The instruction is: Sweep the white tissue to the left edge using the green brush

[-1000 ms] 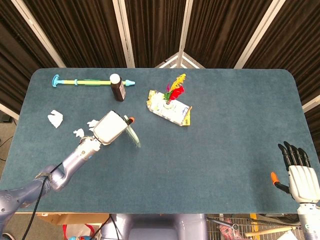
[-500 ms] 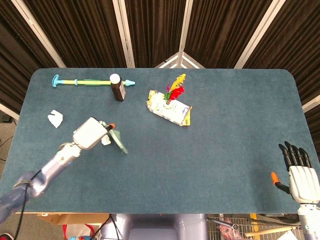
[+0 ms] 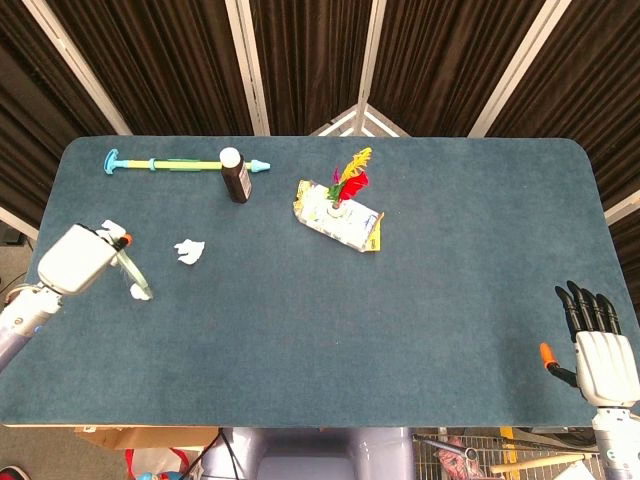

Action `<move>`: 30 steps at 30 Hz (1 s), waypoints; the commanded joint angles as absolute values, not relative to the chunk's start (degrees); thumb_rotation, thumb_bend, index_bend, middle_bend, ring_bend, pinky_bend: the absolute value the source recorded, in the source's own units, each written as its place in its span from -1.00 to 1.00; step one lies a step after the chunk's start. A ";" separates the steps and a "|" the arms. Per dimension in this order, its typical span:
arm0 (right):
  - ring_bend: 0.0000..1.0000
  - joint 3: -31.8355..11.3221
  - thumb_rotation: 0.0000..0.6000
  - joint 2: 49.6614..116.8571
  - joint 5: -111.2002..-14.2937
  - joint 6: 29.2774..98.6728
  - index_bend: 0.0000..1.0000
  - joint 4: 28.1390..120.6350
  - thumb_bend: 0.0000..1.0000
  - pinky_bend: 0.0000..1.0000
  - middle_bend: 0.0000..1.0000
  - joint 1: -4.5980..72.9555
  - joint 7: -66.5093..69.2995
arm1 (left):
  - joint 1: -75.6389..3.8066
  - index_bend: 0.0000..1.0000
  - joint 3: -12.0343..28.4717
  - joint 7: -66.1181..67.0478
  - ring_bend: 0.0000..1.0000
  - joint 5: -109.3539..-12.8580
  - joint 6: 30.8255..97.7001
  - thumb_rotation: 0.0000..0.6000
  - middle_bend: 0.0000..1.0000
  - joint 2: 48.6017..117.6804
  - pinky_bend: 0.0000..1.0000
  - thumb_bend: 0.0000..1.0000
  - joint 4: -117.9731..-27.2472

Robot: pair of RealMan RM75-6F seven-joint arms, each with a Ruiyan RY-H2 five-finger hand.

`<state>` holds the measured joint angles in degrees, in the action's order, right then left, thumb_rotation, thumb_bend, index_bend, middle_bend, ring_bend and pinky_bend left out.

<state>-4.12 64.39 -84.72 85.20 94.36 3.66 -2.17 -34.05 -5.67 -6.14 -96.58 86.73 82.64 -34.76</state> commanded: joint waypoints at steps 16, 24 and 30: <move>-1.00 -4.25 1.00 64.22 -84.13 84.15 -1.00 94.03 -0.25 -1.00 -1.00 4.01 -0.62 | -47.72 0.55 5.49 2.51 1.00 -90.04 73.75 1.00 1.00 92.99 1.00 0.38 -42.79; -1.00 -4.44 1.00 63.76 -83.42 84.11 -1.00 93.81 -0.25 -1.00 -1.00 3.79 0.18 | -47.40 0.55 3.23 0.56 1.00 -90.60 70.65 1.00 1.00 98.76 1.00 0.38 -33.95; -1.00 -4.07 1.00 63.69 -84.10 84.52 -1.00 94.30 -0.25 -1.00 -1.00 3.56 -0.41 | -42.53 0.55 0.72 -3.90 1.00 -90.92 72.12 1.00 1.00 97.16 1.00 0.38 -28.94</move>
<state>-4.10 63.68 -84.04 84.48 94.26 3.58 -0.36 -43.84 1.69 -2.59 -90.65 71.48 97.76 -29.96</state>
